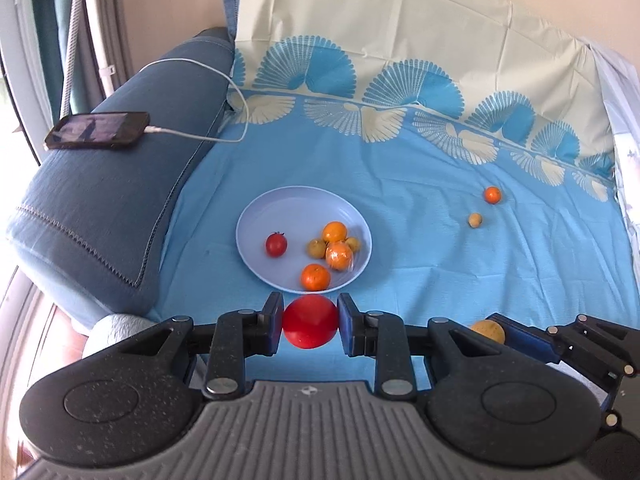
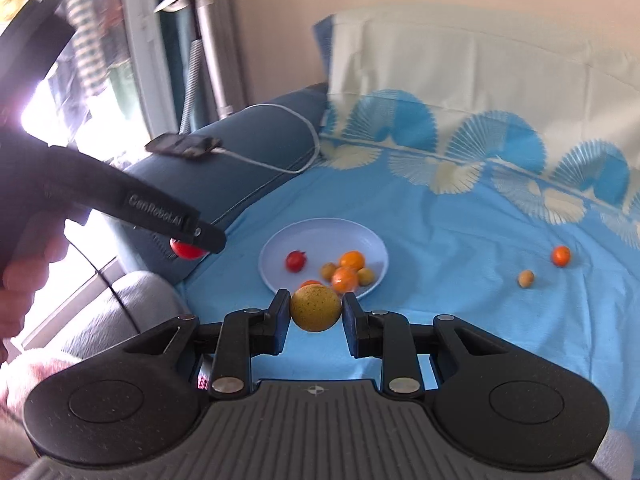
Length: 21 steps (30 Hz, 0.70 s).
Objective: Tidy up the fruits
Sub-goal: 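Carry the red tomato and yellow-brown fruit over the blue plate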
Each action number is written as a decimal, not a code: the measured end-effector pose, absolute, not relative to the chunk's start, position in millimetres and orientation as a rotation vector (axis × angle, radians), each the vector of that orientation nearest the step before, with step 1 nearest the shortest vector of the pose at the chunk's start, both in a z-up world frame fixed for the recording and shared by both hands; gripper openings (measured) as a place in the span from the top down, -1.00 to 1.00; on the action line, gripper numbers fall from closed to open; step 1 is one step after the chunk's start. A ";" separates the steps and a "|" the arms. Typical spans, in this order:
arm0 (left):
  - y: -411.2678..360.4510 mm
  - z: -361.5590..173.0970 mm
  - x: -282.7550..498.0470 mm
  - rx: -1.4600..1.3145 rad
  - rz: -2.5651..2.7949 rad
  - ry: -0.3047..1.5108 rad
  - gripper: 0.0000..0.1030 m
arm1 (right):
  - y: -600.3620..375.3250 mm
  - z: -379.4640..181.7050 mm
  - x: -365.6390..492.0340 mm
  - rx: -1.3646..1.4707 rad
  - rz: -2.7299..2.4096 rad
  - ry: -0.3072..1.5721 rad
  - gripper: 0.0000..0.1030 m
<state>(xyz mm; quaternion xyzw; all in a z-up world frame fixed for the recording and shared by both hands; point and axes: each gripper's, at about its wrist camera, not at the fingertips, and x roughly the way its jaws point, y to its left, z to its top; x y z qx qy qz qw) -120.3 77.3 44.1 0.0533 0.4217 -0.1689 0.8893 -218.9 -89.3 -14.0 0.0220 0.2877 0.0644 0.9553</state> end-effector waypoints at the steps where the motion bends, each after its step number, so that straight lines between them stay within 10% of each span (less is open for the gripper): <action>1: 81.9 44.9 -122.6 0.098 -0.351 0.876 0.38 | -83.2 -12.2 -222.7 0.019 0.139 0.578 0.44; 21: 99.1 48.9 -116.9 0.030 -0.345 0.859 0.38 | -64.6 -5.2 -228.7 -0.050 0.114 0.583 0.44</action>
